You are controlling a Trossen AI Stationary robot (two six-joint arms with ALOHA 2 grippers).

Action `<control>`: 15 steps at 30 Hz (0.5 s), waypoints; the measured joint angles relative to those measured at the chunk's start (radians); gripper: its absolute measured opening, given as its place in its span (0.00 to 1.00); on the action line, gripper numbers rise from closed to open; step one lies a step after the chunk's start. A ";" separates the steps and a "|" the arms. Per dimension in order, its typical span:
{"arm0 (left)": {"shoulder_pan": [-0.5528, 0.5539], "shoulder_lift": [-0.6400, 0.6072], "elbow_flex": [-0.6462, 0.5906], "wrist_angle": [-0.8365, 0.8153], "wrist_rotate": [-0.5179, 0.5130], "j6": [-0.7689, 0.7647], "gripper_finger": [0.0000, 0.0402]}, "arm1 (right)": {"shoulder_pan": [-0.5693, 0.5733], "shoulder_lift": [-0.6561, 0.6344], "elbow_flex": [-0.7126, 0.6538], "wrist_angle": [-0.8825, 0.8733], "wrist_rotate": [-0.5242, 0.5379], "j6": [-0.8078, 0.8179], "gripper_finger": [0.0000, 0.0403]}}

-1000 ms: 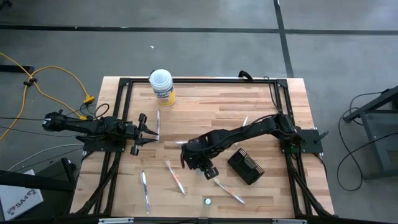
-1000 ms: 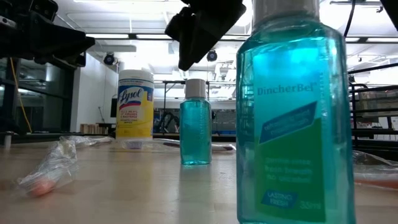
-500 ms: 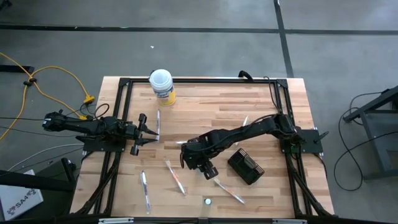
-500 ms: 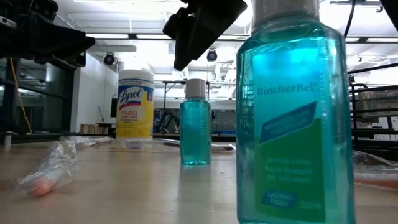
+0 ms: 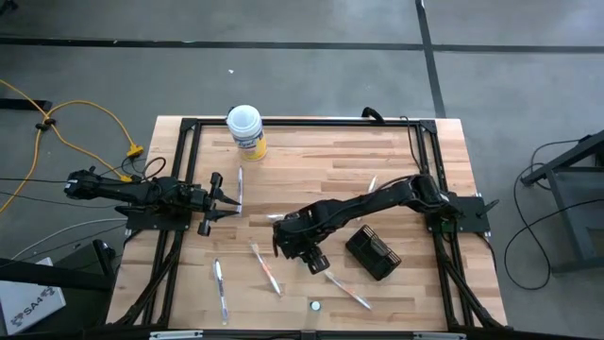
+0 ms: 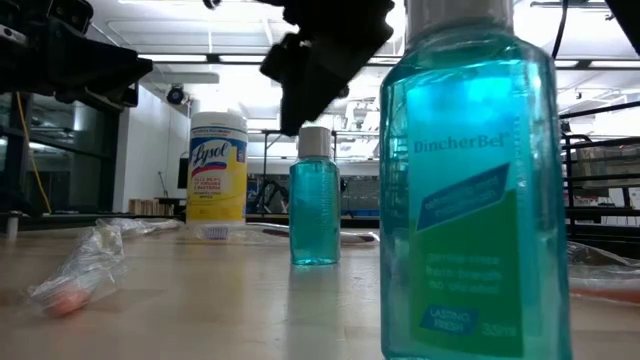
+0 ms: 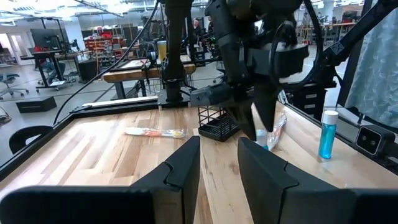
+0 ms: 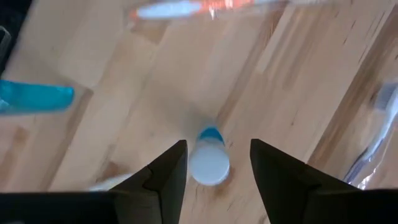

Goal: Pick & Place toothbrushing station
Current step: Put the top blue mouthwash into the wire organizer

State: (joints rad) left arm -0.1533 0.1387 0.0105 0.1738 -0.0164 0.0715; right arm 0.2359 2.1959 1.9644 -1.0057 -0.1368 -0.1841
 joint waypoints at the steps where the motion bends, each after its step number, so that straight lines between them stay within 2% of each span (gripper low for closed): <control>1: 0.000 0.000 0.000 0.000 0.000 0.000 0.26 | 0.000 0.002 0.000 -0.002 -0.001 0.000 0.41; 15: 0.000 0.000 0.000 0.000 0.000 0.000 0.26 | 0.000 0.002 0.000 0.000 -0.003 0.007 0.41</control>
State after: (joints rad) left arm -0.1533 0.1387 0.0105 0.1738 -0.0166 0.0715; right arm 0.2359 2.1983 1.9640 -1.0053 -0.1402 -0.1768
